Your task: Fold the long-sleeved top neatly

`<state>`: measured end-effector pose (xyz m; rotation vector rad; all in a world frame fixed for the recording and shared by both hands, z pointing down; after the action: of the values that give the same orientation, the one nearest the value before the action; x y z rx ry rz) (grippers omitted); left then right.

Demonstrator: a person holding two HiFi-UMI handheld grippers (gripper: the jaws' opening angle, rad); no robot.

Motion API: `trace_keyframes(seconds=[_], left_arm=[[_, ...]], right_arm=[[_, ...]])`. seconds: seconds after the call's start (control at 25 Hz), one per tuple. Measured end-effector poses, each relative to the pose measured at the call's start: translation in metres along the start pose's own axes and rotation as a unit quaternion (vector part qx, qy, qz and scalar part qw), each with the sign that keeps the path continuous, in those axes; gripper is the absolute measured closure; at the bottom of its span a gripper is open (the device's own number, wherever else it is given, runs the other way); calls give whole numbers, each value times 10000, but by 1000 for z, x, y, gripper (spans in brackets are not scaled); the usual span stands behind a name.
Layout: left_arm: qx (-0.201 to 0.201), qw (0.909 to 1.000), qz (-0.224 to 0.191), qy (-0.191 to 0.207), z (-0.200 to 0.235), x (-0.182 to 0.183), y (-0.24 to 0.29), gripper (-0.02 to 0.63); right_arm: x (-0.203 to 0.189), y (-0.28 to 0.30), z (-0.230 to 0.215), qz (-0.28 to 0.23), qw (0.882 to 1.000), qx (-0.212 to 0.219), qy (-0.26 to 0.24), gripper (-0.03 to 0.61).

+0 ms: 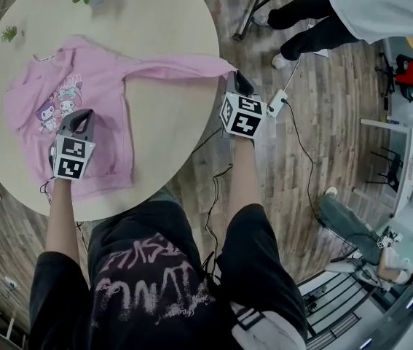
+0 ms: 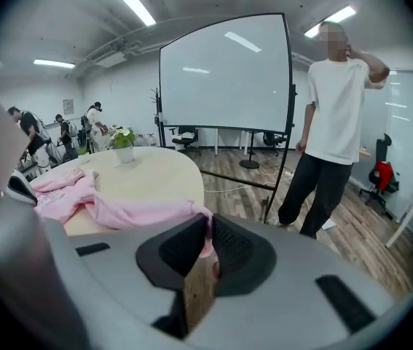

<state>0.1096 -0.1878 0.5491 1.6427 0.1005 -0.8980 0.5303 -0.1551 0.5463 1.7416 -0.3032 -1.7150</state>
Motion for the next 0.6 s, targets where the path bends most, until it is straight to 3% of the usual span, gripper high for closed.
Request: trace_keyframes(seconds=[0.28, 0.6], left_arm=[[59, 10000, -14, -70, 2, 6, 3, 601], [-8, 9999, 152, -37, -2, 1, 12, 601]], right_arm=[[75, 2, -10, -1159, 9931, -113, -135, 538], [33, 24, -18, -536, 9975, -90, 460, 538]])
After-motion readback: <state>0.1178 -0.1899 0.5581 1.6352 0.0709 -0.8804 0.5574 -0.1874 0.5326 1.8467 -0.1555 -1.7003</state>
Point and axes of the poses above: the fingertips, and each gripper's own axes: y forward along the fingers, z to its left, x out of its top, the point moved 5 cm from there along -y, backward along the fingers, and after that the axes turned 8 degrees about -x, right-handed, at the moved point
